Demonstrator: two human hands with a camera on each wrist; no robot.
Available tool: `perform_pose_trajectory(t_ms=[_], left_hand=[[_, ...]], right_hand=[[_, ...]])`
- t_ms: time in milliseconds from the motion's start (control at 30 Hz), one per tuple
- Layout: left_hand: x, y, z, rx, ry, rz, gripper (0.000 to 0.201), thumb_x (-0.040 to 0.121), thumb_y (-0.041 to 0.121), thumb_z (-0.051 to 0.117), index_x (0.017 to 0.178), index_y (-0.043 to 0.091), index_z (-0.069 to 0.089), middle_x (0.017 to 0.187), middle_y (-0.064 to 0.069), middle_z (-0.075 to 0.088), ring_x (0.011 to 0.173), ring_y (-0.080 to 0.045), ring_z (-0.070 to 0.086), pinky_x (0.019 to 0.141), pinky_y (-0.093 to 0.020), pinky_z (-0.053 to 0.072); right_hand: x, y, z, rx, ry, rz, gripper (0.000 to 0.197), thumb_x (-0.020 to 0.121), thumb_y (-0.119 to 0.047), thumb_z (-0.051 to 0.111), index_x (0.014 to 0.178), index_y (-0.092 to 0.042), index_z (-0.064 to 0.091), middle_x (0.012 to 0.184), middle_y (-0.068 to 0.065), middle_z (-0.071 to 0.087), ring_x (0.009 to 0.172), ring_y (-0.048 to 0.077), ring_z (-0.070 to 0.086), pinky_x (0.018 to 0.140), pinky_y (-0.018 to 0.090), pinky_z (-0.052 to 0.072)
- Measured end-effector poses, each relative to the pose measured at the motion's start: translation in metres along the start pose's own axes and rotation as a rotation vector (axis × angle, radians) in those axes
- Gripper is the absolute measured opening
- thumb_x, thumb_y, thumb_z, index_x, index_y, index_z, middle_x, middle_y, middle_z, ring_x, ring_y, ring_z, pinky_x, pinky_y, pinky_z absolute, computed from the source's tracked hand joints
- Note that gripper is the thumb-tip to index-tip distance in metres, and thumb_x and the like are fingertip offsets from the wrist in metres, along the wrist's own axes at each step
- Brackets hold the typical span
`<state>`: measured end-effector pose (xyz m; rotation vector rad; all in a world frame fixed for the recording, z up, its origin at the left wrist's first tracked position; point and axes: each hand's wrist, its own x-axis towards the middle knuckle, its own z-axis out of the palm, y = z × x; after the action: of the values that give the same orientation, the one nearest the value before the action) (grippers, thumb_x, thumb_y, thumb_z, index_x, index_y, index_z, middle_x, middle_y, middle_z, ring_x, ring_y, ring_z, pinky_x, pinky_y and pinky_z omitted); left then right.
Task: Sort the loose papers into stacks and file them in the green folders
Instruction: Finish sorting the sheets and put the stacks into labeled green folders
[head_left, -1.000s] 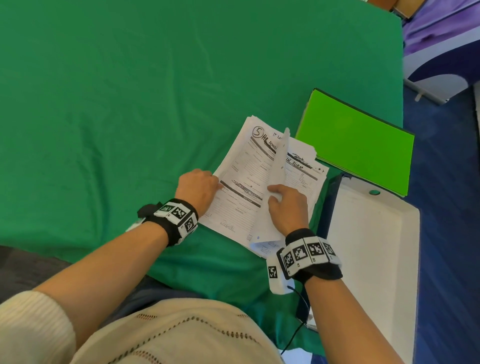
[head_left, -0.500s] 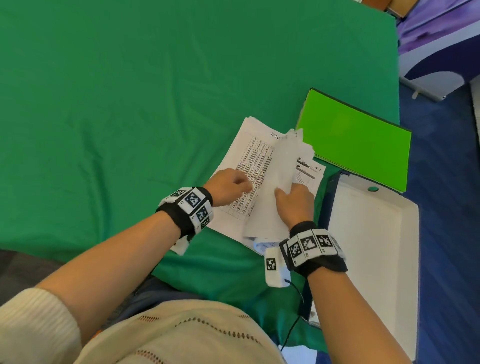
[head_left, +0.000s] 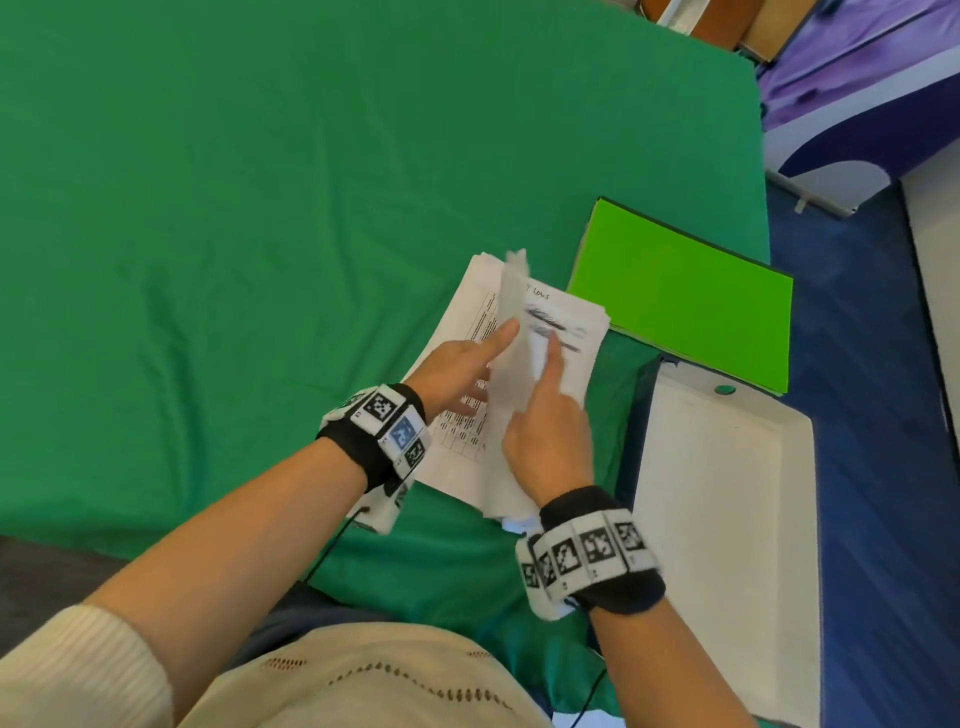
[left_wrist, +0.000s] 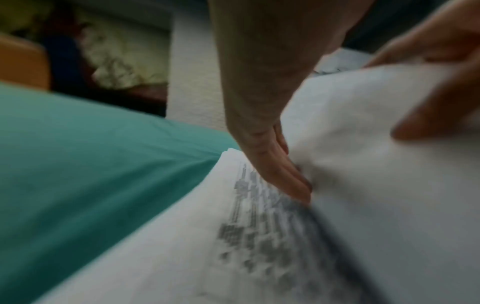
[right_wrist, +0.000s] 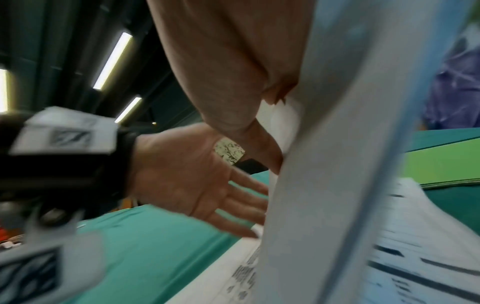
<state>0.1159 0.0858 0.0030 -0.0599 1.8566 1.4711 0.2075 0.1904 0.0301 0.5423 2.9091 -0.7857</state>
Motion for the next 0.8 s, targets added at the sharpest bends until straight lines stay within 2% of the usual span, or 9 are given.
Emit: perform_pose_trajectory(t_ms=[33, 100, 167, 267, 367, 467, 533, 667, 800], left_hand=[[0.005, 0.003, 0.0, -0.055, 0.023, -0.036, 0.067, 0.079, 0.07, 0.059, 0.114, 0.013, 0.062, 0.107, -0.004, 0.069, 0.095, -0.023, 0.067, 0.082, -0.04, 0.057], [0.015, 0.002, -0.004, 0.088, 0.146, -0.057, 0.045, 0.083, 0.04, 0.071, 0.111, 0.006, 0.063, 0.107, -0.011, 0.07, 0.094, -0.028, 0.068, 0.082, -0.041, 0.057], [0.021, -0.004, -0.01, 0.323, 0.285, -0.073, 0.031, 0.083, 0.014, 0.064, 0.111, 0.0, 0.063, 0.109, -0.016, 0.067, 0.098, -0.034, 0.065, 0.084, -0.04, 0.056], [0.016, -0.003, -0.023, 0.182, 0.256, -0.035, 0.029, 0.083, 0.001, 0.061, 0.112, 0.001, 0.062, 0.106, -0.015, 0.067, 0.098, -0.034, 0.064, 0.082, -0.04, 0.056], [0.001, 0.012, -0.034, -0.112, 0.023, 0.063, 0.031, 0.084, -0.005, 0.065, 0.114, 0.004, 0.061, 0.109, -0.014, 0.07, 0.094, -0.029, 0.07, 0.08, -0.04, 0.059], [-0.008, 0.032, -0.043, -0.288, -0.249, 0.067, 0.032, 0.084, -0.008, 0.059, 0.114, 0.003, 0.061, 0.109, -0.016, 0.071, 0.09, -0.029, 0.072, 0.07, -0.036, 0.06], [-0.005, 0.041, -0.045, -0.327, -0.323, 0.077, 0.039, 0.082, -0.007, 0.061, 0.119, 0.004, 0.058, 0.113, -0.017, 0.07, 0.097, -0.034, 0.07, 0.072, -0.039, 0.059], [0.01, 0.045, -0.039, -0.313, -0.141, 0.172, 0.049, 0.08, 0.008, 0.072, 0.126, 0.011, 0.056, 0.117, -0.01, 0.069, 0.103, -0.029, 0.069, 0.084, -0.044, 0.057], [0.019, 0.049, -0.025, -0.169, -0.01, 0.311, 0.043, 0.082, 0.016, 0.075, 0.123, 0.012, 0.062, 0.114, 0.0, 0.072, 0.103, -0.015, 0.069, 0.089, -0.034, 0.056]], right_hand=[[-0.003, -0.003, 0.005, 0.022, -0.065, -0.055, 0.084, 0.091, -0.016, 0.056, 0.154, -0.023, 0.0, 0.085, 0.001, 0.06, 0.073, 0.023, 0.057, 0.064, 0.033, 0.045], [-0.007, 0.0, 0.01, 0.232, -0.265, -0.094, 0.074, 0.091, -0.037, 0.061, 0.152, -0.024, 0.02, 0.114, 0.0, 0.067, 0.1, 0.018, 0.063, 0.084, 0.037, 0.05], [-0.007, 0.012, 0.009, 0.413, -0.407, -0.056, 0.065, 0.088, -0.052, 0.062, 0.143, -0.024, 0.042, 0.134, -0.007, 0.058, 0.12, 0.005, 0.053, 0.105, 0.034, 0.043], [0.001, 0.037, 0.0, 0.451, -0.118, 0.081, 0.066, 0.087, -0.05, 0.063, 0.142, -0.021, 0.043, 0.142, -0.008, 0.048, 0.128, 0.005, 0.043, 0.109, 0.026, 0.034], [0.012, 0.064, -0.013, 0.607, 0.04, 0.323, 0.082, 0.085, -0.044, 0.069, 0.149, -0.015, 0.028, 0.149, -0.001, 0.038, 0.135, 0.013, 0.037, 0.111, 0.033, 0.032], [0.021, 0.079, -0.026, 1.012, -0.155, 0.341, 0.049, 0.088, -0.024, 0.068, 0.133, -0.014, 0.053, 0.129, 0.004, 0.063, 0.121, 0.024, 0.058, 0.103, 0.046, 0.046], [0.025, 0.081, -0.035, 1.213, -0.168, 0.336, 0.037, 0.089, -0.008, 0.064, 0.125, -0.007, 0.059, 0.12, 0.009, 0.069, 0.113, 0.028, 0.064, 0.099, 0.049, 0.049], [0.032, 0.08, -0.045, 1.244, 0.032, 0.354, 0.034, 0.085, -0.006, 0.069, 0.118, -0.006, 0.063, 0.111, 0.011, 0.072, 0.102, 0.03, 0.069, 0.093, 0.05, 0.053], [0.039, 0.068, -0.052, 1.138, 0.197, 0.223, 0.043, 0.078, -0.019, 0.078, 0.118, -0.017, 0.064, 0.111, 0.001, 0.072, 0.102, 0.02, 0.069, 0.091, 0.046, 0.054]])
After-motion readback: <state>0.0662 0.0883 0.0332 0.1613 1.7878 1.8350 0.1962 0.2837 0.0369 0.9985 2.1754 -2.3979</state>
